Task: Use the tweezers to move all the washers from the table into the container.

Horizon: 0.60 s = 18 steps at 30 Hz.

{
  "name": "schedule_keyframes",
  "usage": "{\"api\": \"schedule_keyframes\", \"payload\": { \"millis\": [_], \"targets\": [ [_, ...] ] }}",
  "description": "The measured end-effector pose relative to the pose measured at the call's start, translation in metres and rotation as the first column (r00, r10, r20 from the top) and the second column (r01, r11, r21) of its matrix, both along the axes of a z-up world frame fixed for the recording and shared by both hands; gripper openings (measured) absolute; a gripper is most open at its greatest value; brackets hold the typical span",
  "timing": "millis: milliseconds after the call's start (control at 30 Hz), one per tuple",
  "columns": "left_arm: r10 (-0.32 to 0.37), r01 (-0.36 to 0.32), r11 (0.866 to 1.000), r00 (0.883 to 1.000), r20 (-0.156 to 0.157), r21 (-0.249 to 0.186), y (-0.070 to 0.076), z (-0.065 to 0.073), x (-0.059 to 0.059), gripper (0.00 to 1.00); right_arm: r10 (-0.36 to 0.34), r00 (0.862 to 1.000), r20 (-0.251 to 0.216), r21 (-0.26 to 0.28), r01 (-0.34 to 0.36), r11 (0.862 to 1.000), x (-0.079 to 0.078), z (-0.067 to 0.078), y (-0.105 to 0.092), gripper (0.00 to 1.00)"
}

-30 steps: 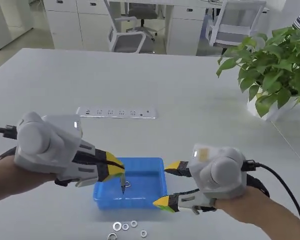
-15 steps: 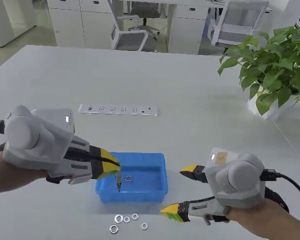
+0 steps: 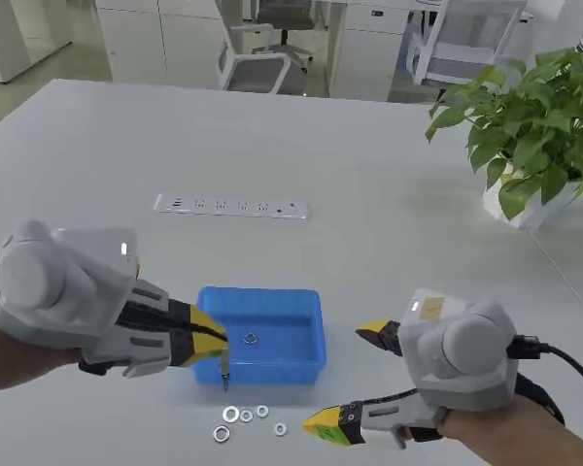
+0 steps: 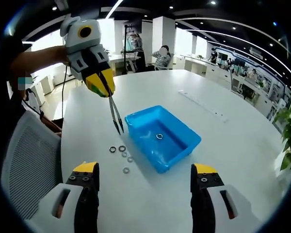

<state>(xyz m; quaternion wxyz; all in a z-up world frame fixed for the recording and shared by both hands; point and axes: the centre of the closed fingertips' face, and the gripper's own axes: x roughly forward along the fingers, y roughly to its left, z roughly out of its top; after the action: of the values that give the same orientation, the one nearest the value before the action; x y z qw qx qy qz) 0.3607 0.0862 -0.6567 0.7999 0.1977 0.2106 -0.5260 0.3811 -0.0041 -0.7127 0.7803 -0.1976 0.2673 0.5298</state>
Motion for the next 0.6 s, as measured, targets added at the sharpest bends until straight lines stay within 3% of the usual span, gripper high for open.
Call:
{"api": "schedule_keyframes", "payload": {
  "millis": [300, 600],
  "targets": [
    [0.002, -0.002, 1.0, 1.0, -0.021, -0.021, 0.001, -0.012, -0.013, 0.05, -0.008, 1.0, -0.003, 0.003, 0.008, 1.0, -0.003, -0.001, 0.001, 0.86],
    [0.003, -0.005, 0.999, 0.999, -0.034, -0.046, 0.002, -0.019, -0.018, 0.05, -0.017, 1.0, -0.019, 0.012, 0.017, 1.0, -0.006, -0.004, 0.004, 0.96]
  ]
}}
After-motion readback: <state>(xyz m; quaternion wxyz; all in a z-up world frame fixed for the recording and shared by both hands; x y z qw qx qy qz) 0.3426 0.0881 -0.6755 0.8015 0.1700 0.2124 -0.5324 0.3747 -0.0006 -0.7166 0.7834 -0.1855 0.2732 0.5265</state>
